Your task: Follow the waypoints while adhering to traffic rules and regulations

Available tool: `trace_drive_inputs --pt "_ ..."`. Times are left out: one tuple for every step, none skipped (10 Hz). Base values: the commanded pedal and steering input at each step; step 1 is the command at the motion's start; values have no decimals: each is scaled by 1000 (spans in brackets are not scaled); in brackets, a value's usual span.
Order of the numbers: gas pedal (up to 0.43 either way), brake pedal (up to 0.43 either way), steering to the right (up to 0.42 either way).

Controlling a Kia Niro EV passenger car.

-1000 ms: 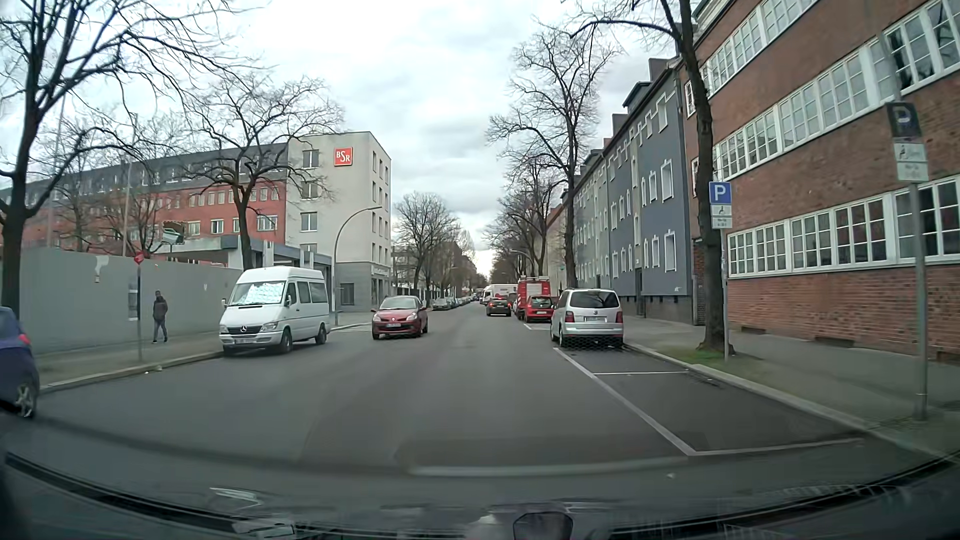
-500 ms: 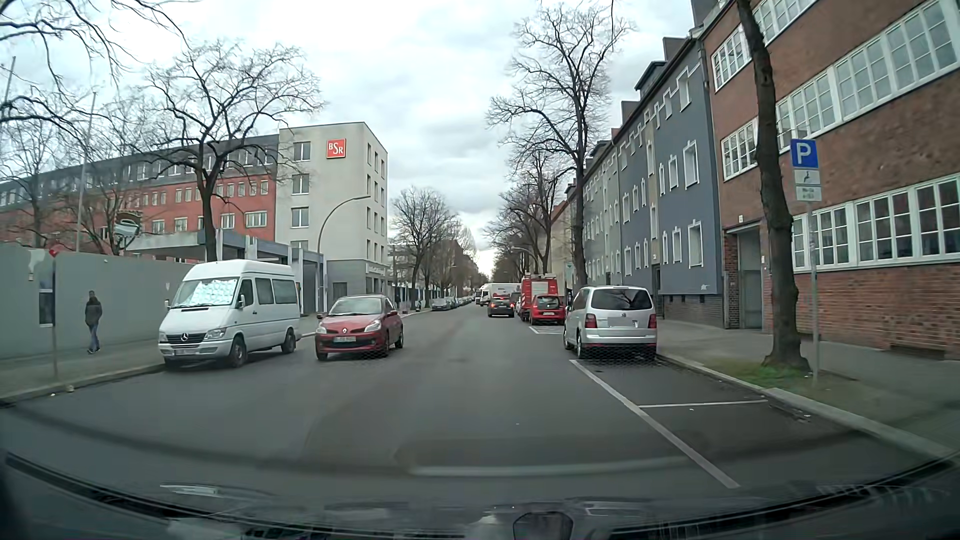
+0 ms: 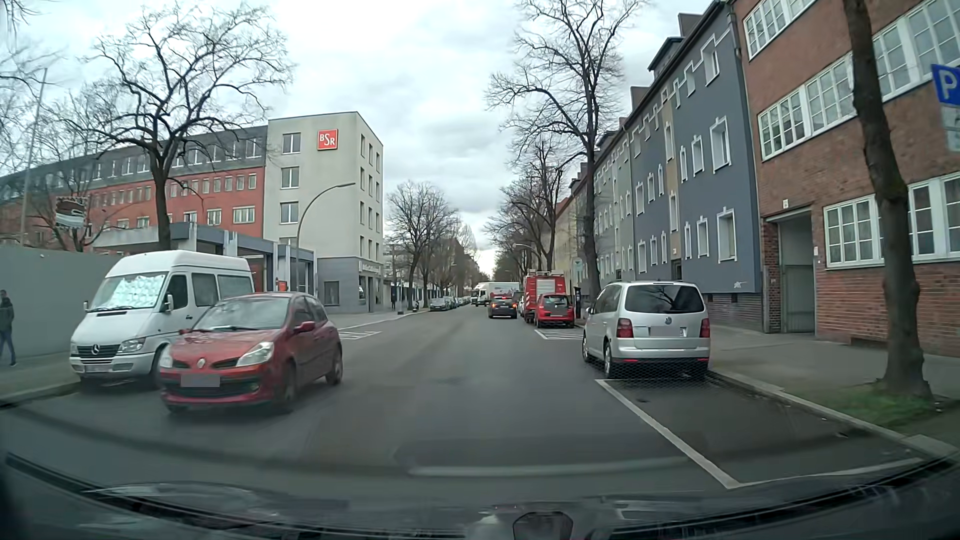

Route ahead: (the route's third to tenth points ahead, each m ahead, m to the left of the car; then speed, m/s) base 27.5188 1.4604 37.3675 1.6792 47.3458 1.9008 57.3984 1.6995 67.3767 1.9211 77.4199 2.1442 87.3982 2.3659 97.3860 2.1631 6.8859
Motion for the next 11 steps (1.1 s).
trace_drive_inputs --pt "0 12 -7" --pt "0 12 -7" --pt "0 12 -7" --pt "0 12 -7" --pt "0 30 -7" --pt "0 73 -7" --pt "0 91 -7" --pt "0 116 -7" --pt "0 134 -7" --pt "0 152 -7" --pt "0 152 -7"
